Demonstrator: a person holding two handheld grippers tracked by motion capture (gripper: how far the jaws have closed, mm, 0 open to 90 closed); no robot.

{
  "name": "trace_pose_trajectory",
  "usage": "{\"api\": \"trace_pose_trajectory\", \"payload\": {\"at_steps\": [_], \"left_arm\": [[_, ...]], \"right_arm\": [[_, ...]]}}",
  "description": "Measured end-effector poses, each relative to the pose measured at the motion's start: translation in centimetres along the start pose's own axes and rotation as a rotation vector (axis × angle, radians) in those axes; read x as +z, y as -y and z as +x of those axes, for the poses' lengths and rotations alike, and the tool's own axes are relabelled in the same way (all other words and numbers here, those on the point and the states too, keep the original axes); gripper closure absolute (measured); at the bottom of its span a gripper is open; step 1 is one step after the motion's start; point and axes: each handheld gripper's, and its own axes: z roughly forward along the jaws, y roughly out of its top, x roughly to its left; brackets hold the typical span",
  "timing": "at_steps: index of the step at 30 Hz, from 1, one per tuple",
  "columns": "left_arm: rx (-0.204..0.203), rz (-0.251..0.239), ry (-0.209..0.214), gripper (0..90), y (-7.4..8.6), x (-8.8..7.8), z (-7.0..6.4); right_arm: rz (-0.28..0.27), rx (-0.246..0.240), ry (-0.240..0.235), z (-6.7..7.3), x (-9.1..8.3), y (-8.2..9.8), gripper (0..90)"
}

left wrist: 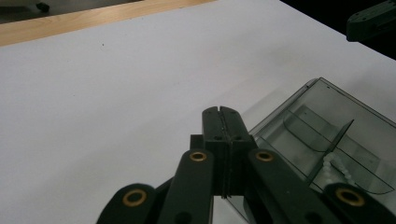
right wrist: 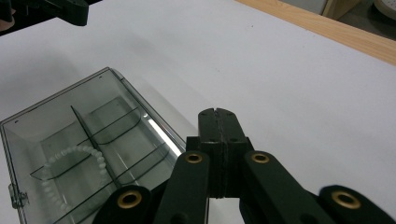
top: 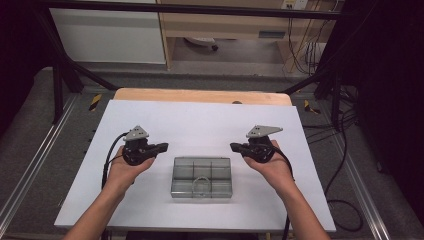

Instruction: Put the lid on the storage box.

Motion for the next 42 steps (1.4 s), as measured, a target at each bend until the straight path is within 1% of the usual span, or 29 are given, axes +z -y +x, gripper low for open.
{"api": "trace_pose_trajectory", "payload": {"at_steps": [4,6,7,8,9,11,13,14,16,19,22,24,27,29,32,35,37,38,42], "left_arm": [[0.003,-0.001,-0.011,90.0,0.0,-0.3,0.1],[0.002,-0.004,-0.015,90.0,0.0,-0.4,0.1],[0.007,-0.005,-0.022,90.0,0.0,-0.6,0.1],[0.014,-0.010,-0.032,89.5,-0.1,-0.7,0.1],[0.023,-0.014,-0.051,85.6,-0.1,-0.8,0.0],[0.034,-0.026,-0.089,72.7,-0.2,-1.1,0.0],[0.026,-0.049,-0.119,59.9,-0.3,-1.3,0.0],[0.027,-0.058,-0.137,54.4,-0.3,-1.5,0.0],[0.027,-0.074,-0.172,43.3,-0.4,-1.8,0.1],[0.004,-0.089,-0.180,34.6,-0.5,-2.4,0.3],[-0.016,-0.071,-0.184,25.4,-0.3,-3.1,0.5],[-0.019,-0.062,-0.185,21.9,-0.2,-3.5,0.6],[-0.036,-0.052,-0.186,17.7,0.2,-4.3,0.9],[-0.036,-0.048,-0.188,15.7,0.5,-4.9,1.1],[-0.048,-0.058,-0.196,14.6,0.9,-5.8,1.4],[-0.056,-0.071,-0.198,13.7,1.1,-6.8,1.7],[-0.065,-0.082,-0.201,13.1,1.2,-7.4,1.8],[-0.070,-0.092,-0.203,12.8,1.3,-7.6,1.9],[-0.078,-0.100,-0.207,11.4,1.6,-8.4,2.1]], "right_arm": [[-0.009,-0.001,0.008,0.0,0.0,-0.3,90.0],[-0.018,0.002,0.015,-0.1,-0.1,-0.5,90.0],[-0.021,0.008,0.021,-0.1,-0.2,-0.6,89.7],[-0.026,0.010,0.026,-0.1,-0.2,-0.6,85.4],[-0.034,0.014,0.034,-0.1,-0.3,-0.7,80.0],[-0.052,0.026,0.057,-0.1,-0.5,-1.0,65.2],[-0.057,0.040,0.090,-0.1,-0.6,-1.2,51.5],[-0.054,0.052,0.108,-0.1,-0.7,-1.4,45.4],[-0.057,0.050,0.163,-0.1,-0.8,-1.5,34.3],[-0.063,0.055,0.211,-0.1,-1.1,-1.7,23.0],[-0.058,0.067,0.240,-0.1,-1.5,-1.7,14.5],[-0.058,0.072,0.255,-0.1,-1.7,-1.7,11.3],[-0.059,0.065,0.274,-0.3,-2.3,-1.5,7.0],[-0.075,0.071,0.280,-0.5,-2.7,-1.2,5.4],[-0.093,0.088,0.282,-0.8,-3.6,-0.8,4.6],[-0.124,0.110,0.284,-1.0,-4.7,-0.3,4.0],[-0.136,0.115,0.292,-1.2,-5.4,0.0,3.7],[-0.139,0.120,0.296,-1.3,-5.7,0.2,3.7],[-0.151,0.135,0.314,-1.7,-6.9,0.9,4.6]]}}
